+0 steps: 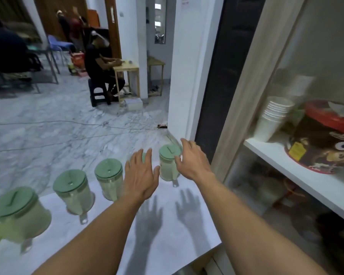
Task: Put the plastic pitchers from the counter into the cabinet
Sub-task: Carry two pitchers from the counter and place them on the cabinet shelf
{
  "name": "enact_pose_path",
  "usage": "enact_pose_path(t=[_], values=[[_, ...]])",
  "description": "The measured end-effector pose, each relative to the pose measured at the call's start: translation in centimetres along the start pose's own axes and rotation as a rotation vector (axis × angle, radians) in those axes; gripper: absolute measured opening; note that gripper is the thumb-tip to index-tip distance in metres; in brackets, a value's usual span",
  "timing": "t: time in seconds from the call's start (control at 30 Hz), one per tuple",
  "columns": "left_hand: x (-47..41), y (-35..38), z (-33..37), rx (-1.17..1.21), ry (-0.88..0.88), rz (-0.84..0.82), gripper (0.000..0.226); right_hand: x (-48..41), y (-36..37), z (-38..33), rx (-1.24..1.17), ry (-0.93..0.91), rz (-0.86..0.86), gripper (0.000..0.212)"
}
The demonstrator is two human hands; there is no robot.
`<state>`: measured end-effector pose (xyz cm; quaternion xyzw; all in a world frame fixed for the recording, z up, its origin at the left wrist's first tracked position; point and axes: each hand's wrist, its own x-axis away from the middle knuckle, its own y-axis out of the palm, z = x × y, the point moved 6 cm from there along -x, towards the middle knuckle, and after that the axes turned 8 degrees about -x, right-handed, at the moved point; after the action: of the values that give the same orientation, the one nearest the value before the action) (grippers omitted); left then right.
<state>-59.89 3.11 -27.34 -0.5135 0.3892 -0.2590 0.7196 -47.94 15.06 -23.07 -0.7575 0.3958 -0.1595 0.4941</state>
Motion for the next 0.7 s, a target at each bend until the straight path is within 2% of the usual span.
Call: enact_pose_path(t=[0.1,0.2,0.37,0.5,0.57,0.7], values=[[-1.1,4.0,-0.4,-0.007,-0.061,0.026,0.059,-2.8,4.0,2.5,-0.039,0.014,-0.031,0.060],[-0.9,8.0,-0.9,0.084,-0.204,0.027,0.060,-4.6,8.1,5.1,-0.082,0.067,-0.088,0.062],[0.0,13.6,-2.2,0.479,-0.659,0.038,0.071,-6.5,13.6,8.9,-0.379,0.273,-0.111,0.059],[0.3,16.7,-3.2,0.638,-0.908,0.051,0.072,-6.8,16.9,10.6,-0.573,0.435,-0.096,0.061],[0.1,18.1,-3.6,0.679,-0.957,0.026,0.062,-6.8,18.1,11.3,-0.645,0.508,-0.102,0.059],[-0.9,19.2,-3.6,0.712,-0.915,0.025,0.048,-7.9,19.5,12.3,-0.751,0.580,-0.087,0.047]])
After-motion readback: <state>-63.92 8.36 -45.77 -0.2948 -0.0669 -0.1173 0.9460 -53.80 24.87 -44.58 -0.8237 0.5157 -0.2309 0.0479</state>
